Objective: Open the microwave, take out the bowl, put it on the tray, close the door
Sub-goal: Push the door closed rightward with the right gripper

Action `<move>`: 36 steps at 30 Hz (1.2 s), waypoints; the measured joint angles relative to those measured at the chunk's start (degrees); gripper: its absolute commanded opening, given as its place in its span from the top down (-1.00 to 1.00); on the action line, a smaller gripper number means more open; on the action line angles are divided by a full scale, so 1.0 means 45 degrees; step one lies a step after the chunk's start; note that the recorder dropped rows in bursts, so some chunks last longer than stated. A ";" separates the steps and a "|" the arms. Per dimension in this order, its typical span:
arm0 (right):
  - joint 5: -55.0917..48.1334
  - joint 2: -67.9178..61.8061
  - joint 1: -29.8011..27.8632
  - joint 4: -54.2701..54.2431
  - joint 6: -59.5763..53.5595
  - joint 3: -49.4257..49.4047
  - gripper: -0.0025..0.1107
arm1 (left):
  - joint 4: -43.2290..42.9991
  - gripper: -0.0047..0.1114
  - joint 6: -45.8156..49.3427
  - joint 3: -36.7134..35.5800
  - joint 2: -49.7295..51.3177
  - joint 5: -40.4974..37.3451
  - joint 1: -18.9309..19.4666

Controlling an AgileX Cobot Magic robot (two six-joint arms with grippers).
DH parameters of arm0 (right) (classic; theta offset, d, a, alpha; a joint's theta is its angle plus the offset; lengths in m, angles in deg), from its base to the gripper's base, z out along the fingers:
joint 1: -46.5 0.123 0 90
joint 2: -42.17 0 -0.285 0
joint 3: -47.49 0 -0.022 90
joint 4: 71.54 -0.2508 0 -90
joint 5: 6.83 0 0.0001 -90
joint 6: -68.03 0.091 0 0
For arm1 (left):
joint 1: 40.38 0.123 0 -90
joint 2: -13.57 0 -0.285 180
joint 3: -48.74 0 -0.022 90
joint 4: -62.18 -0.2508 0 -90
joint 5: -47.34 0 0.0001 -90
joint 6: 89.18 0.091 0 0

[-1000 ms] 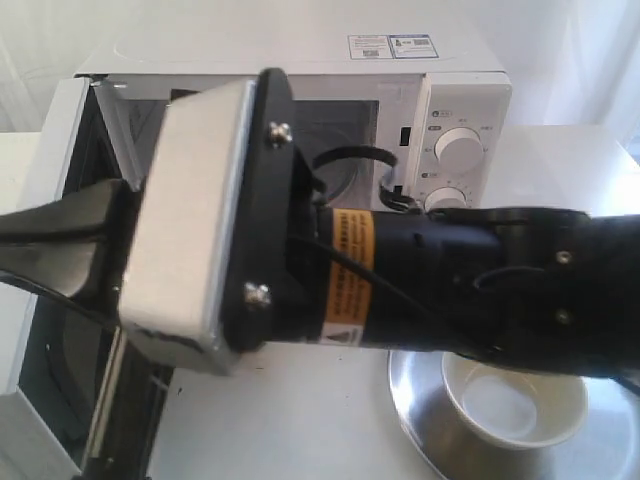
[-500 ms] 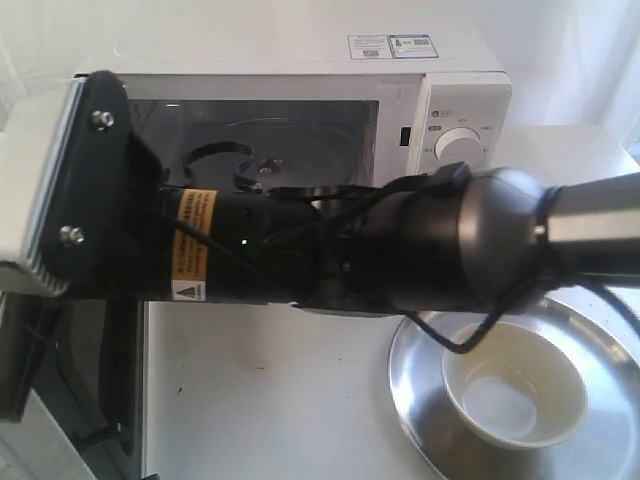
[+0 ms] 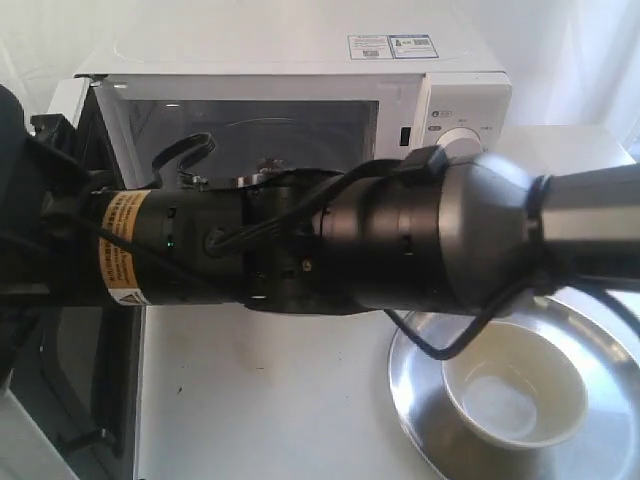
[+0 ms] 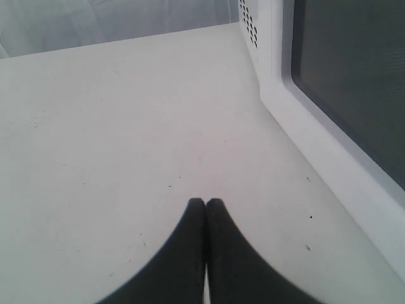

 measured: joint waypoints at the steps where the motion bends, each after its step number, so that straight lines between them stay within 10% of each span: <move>1: -0.0372 0.0156 0.0000 0.0306 0.0202 -0.0034 0.96 | 0.0000 0.92 0.0000 0.0000 0.0000 0.0000 0.0000; 13: -0.7691 0.3252 0.0393 0.1196 0.1140 -0.1583 0.96 | 0.0000 0.92 0.0000 0.0000 0.0000 0.0000 0.0000; 20: -1.6499 0.4871 -0.0058 0.1721 0.4540 -0.1655 0.96 | 0.0000 0.92 0.0000 0.0000 0.0000 0.0000 0.0000; 26: -1.0600 0.6622 0.0158 0.0288 0.4123 -0.1629 0.96 | 0.0000 0.92 0.0000 0.0000 0.0000 0.0000 0.0000; 36: -1.4785 0.4007 0.0153 -0.2844 0.0005 -0.1629 0.96 | 0.0000 0.92 0.0000 0.0000 0.0000 0.0000 0.0000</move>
